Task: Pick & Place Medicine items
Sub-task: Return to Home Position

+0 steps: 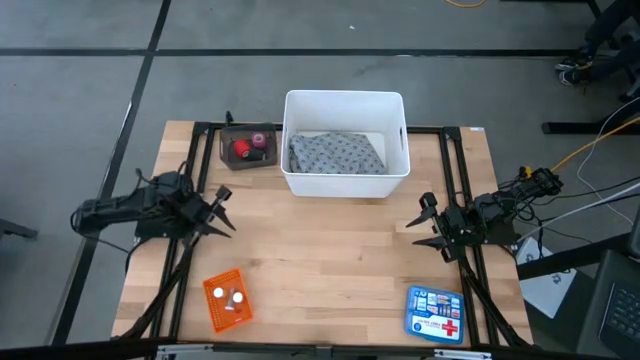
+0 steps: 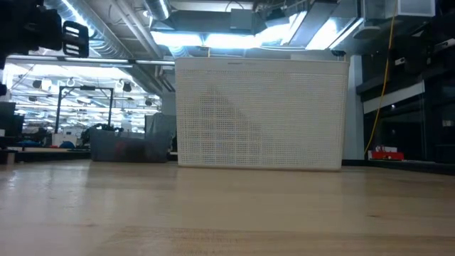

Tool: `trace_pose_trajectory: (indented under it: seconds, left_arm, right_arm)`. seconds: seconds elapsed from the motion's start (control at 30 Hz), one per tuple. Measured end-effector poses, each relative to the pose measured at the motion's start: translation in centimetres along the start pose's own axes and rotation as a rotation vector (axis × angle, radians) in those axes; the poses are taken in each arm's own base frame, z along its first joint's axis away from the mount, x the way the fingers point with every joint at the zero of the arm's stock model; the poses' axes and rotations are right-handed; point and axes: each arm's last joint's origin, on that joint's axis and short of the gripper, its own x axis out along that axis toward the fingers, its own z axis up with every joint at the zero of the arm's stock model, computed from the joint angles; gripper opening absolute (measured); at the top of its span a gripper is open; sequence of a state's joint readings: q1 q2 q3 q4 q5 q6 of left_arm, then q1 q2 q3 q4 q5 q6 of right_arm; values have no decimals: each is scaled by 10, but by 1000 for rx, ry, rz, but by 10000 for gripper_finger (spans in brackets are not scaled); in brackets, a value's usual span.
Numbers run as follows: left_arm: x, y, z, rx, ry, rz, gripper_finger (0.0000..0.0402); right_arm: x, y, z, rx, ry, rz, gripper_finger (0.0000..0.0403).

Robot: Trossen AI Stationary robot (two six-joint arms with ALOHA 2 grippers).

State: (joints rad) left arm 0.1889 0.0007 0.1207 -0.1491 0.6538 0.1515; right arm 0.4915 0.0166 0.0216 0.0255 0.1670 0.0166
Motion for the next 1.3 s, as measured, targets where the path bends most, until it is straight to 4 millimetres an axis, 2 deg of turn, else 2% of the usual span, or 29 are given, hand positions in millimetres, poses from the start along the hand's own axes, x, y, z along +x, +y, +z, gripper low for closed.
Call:
trace_pose_trajectory:
  seconds: [0.2, 0.27, 0.33, 0.57, 0.83, 1.0, 1.13, 1.2, 1.3]
  left_arm:
    - [-6, 3, 2, -15, 14, -48, 88]
    - [-7, 4, -6, -38, 44, -55, 88]
    - [-6, 6, -15, -43, 57, -34, 88]
    - [-9, 14, -17, -37, 57, 85, 88]
    - [-11, 24, -18, 27, 113, 394, 88]
    - [-11, 26, -16, -104, 66, 470, 88]
    - [-12, 29, -16, 61, 111, 544, 88]
    - [-14, 31, -18, 118, 187, 653, 88]
    - [-21, 36, -23, 72, 301, 938, 88]
  right_arm:
    - [0, 0, 0, 0, 0, 1, 224]
    - [0, 0, 0, 0, 0, 1, 224]
    - [0, 0, 0, 0, 0, 0, 224]
    - [0, 0, 0, 1, -3, 0, 224]
    - [0, 0, 0, 0, -3, 0, 224]
    - [0, 0, 0, 1, -3, 0, 224]
    - [0, 0, 0, 0, -3, 0, 224]
    - [0, 0, 0, 1, -3, 0, 224]
    - [0, 0, 0, 1, -3, 0, 224]
